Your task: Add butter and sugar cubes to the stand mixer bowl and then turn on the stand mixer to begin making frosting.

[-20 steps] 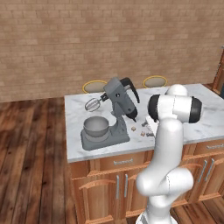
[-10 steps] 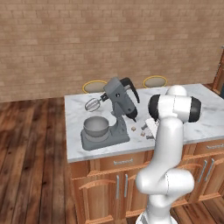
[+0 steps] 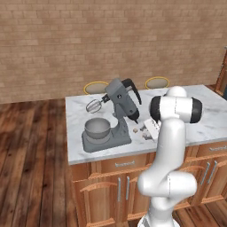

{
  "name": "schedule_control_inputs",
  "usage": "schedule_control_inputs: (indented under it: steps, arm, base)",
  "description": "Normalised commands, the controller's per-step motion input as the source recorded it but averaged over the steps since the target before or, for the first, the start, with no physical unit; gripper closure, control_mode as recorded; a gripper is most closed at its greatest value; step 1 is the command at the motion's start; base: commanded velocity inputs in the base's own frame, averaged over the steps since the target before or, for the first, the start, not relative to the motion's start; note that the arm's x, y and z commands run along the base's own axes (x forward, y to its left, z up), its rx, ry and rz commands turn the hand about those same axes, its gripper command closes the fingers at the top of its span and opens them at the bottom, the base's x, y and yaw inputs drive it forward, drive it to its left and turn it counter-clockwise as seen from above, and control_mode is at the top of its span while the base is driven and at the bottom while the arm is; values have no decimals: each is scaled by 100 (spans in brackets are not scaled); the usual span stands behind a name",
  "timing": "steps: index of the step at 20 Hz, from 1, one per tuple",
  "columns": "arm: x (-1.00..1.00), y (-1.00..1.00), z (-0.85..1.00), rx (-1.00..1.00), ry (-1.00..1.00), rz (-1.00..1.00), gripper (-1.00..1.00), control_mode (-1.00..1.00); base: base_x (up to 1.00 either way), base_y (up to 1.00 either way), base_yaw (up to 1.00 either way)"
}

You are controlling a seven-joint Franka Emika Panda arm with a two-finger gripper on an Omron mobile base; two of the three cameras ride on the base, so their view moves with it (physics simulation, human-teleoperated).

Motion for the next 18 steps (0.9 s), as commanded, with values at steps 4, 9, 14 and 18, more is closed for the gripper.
schedule_control_inputs:
  steps: [4,9,14,18]
  arm:
    - [12,3,-1,-4,1,0,-100,-100]
    - [0,0,-9,-5,0,0,-100,-100]
    - [0,0,-14,-7,0,-1,-100,-100]
    - [0,0,-20,-6,0,-1,-100,-100]
  base:
    - [0,0,0]
    - [0,0,0]
    - [0,0,0]
    - [0,0,0]
